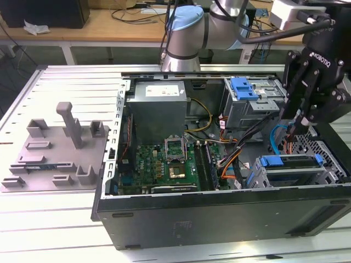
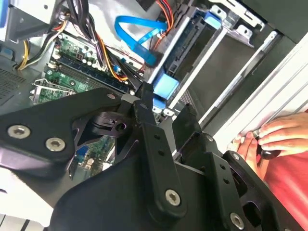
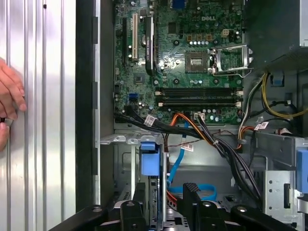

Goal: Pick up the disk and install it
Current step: 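Insert the first disk wire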

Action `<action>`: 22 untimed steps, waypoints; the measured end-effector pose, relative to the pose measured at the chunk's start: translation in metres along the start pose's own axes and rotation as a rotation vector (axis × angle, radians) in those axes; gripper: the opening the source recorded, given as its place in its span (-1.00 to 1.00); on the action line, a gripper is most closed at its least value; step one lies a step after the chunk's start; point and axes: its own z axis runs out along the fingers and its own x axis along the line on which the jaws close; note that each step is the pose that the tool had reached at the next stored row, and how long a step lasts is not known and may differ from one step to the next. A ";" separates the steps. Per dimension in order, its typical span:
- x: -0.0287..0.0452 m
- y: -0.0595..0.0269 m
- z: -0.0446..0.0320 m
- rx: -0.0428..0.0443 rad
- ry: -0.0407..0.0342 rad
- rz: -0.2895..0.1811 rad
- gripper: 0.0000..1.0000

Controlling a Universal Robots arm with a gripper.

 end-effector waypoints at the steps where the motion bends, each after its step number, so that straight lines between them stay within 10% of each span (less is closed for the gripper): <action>1: -0.0017 -0.0013 -0.0001 0.0000 0.0017 0.001 -0.11; 15: -0.0155 -0.0334 -0.0014 -0.0031 0.0101 0.039 -0.11; 22: -0.0181 -0.0416 0.0006 -0.0115 0.0084 0.140 -0.11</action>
